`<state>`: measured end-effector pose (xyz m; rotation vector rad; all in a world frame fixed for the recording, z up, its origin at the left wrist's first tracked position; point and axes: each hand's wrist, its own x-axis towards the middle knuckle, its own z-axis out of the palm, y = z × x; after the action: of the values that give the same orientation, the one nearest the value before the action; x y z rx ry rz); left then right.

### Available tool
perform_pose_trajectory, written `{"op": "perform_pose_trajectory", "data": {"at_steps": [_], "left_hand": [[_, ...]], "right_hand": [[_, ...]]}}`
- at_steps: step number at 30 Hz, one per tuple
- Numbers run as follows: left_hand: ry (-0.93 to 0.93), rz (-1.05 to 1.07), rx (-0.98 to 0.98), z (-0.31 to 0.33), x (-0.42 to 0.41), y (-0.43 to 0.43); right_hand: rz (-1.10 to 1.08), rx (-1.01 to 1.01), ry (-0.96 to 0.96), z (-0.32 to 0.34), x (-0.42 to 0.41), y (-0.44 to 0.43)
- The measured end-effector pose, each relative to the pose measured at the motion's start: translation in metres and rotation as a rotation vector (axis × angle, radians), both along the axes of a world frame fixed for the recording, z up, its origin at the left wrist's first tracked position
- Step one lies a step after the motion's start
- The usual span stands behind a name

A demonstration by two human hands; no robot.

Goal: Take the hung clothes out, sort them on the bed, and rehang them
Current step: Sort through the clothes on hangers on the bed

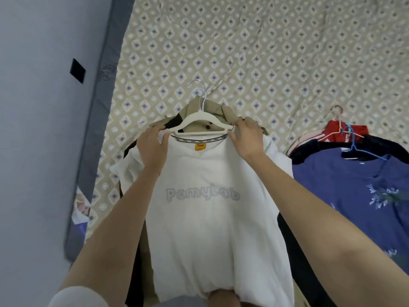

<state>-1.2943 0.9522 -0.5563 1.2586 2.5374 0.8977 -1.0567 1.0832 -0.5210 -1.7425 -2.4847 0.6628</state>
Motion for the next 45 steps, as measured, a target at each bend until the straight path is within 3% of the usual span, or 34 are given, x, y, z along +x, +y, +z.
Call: {"op": "perform_pose_trajectory", "data": {"at_steps": [5, 18, 24, 33, 39, 45], "left_hand": [[0.079, -0.081, -0.01, 0.0, 0.024, -0.002], [0.212, -0.285, -0.154, 0.061, 0.152, 0.012], [0.227, -0.26, -0.216, 0.08, 0.264, 0.032], [0.17, -0.221, -0.289, 0.086, 0.459, 0.046], [0.129, -0.285, -0.34, 0.06, 0.531, 0.069], [0.081, -0.289, -0.329, -0.005, 0.566, 0.092]], "right_hand": [[0.053, 0.044, 0.053, 0.012, 0.027, -0.021], [0.063, -0.004, -0.103, 0.067, 0.153, -0.03], [0.054, 0.046, -0.108, 0.078, 0.269, -0.008], [0.108, -0.061, -0.14, 0.078, 0.439, 0.015], [0.056, -0.075, -0.149, 0.048, 0.515, 0.037], [-0.014, -0.115, -0.191, -0.025, 0.55, 0.062]]}}
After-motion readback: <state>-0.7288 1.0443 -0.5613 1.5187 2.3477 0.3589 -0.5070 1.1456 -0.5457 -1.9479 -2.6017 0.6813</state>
